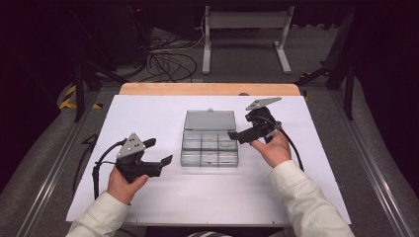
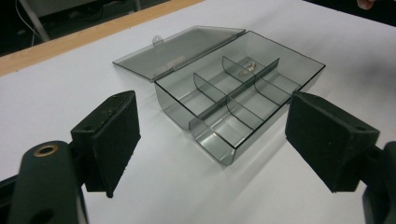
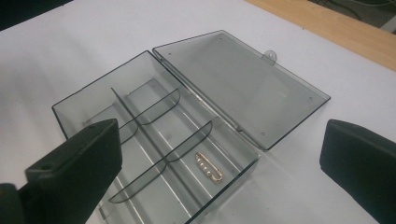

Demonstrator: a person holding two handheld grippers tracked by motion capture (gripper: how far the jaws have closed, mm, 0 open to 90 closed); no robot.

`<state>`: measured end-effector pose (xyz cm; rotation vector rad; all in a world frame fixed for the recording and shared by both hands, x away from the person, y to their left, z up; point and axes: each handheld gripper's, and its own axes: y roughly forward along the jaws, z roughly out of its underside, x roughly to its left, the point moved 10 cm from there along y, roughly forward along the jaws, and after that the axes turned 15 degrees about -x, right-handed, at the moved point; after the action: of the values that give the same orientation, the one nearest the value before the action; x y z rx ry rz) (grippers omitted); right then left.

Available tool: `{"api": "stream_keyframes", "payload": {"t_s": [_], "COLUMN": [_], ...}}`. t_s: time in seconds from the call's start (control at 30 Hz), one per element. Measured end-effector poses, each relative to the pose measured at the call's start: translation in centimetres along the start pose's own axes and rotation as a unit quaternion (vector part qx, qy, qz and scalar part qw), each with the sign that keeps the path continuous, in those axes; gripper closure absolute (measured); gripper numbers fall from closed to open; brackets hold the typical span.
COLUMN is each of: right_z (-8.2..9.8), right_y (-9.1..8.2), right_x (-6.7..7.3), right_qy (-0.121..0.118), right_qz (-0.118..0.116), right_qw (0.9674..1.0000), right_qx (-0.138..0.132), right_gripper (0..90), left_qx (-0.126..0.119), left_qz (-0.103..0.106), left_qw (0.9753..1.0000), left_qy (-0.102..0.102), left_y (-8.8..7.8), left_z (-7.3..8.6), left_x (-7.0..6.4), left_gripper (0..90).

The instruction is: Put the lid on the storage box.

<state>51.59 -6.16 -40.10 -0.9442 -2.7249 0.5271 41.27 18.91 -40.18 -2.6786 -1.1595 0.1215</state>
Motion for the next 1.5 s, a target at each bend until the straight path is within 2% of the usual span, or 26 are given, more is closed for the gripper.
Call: {"api": "stream_keyframes", "payload": {"t_s": [0.1,0.27,0.37,0.47,0.67,0.8,0.9,1.1,1.23,1.3,1.33,1.43,1.5], "right_z": [-0.1,-0.1,-0.2,-0.2,-0.3,-0.4,-0.5,-0.4,-0.3,-0.5,-0.5,-0.6,-0.5], "right_y": [0.0,0.1,0.1,0.2,0.7,1.0,1.3,1.8,2.1,2.4,2.5,2.8,3.1], "right_x": [-0.4,-0.9,-1.0,-0.8,-1.1,-1.4,-1.7,-2.4,-2.9,-3.0,-3.1,-3.3,-3.4], "right_qy": [-0.005,0.014,0.019,0.019,0.013,0.024,0.023,0.028,0.033,0.035,0.035,0.036,0.037], "right_qz": [0.014,0.029,0.019,0.001,0.000,-0.006,-0.005,0.004,0.004,0.003,0.003,0.004,0.006], "right_qw": [0.9999,0.9995,0.9996,0.9998,0.9999,0.9996,0.9996,0.9995,0.9994,0.9994,0.9994,0.9993,0.9993], "right_qx": [-0.003,-0.004,-0.008,-0.004,-0.003,-0.013,-0.017,-0.014,-0.002,0.000,0.002,0.003,0.005], "right_gripper": [1.1,4.4,5.2,6.9,6.4,4.9,4.9,4.7,5.2,5.3,5.4,5.8,5.8], "left_qx": [0.002,0.011,0.021,0.027,0.044,0.058,0.062,0.070,0.079,0.080,0.082,0.088,0.093], "left_qz": [-0.001,-0.010,-0.016,-0.017,-0.013,-0.015,-0.017,-0.021,-0.025,-0.028,-0.026,-0.034,-0.035], "left_qw": [1.0000,0.9999,0.9996,0.9995,0.9985,0.9976,0.9968,0.9955,0.9949,0.9946,0.9939,0.9934,0.9923], "left_qy": [-0.003,-0.006,-0.004,-0.010,-0.029,-0.034,-0.047,-0.061,-0.057,-0.061,-0.069,-0.066,-0.074], "left_y": [0.4,1.5,2.1,2.7,4.0,5.0,5.7,7.0,7.8,8.2,8.5,9.2,9.6], "left_z": [-0.4,-0.7,-0.8,-1.0,-1.1,-1.2,-1.2,-1.5,-1.7,-1.9,-1.8,-1.9,-1.9], "left_x": [0.4,1.2,1.6,1.9,3.1,3.9,4.5,5.4,5.8,6.1,6.0,6.5,6.7], "left_gripper": [18.3,17.9,17.3,17.0,17.0,16.9,16.8,16.8,16.7,16.7,16.7,16.7,16.7]}}
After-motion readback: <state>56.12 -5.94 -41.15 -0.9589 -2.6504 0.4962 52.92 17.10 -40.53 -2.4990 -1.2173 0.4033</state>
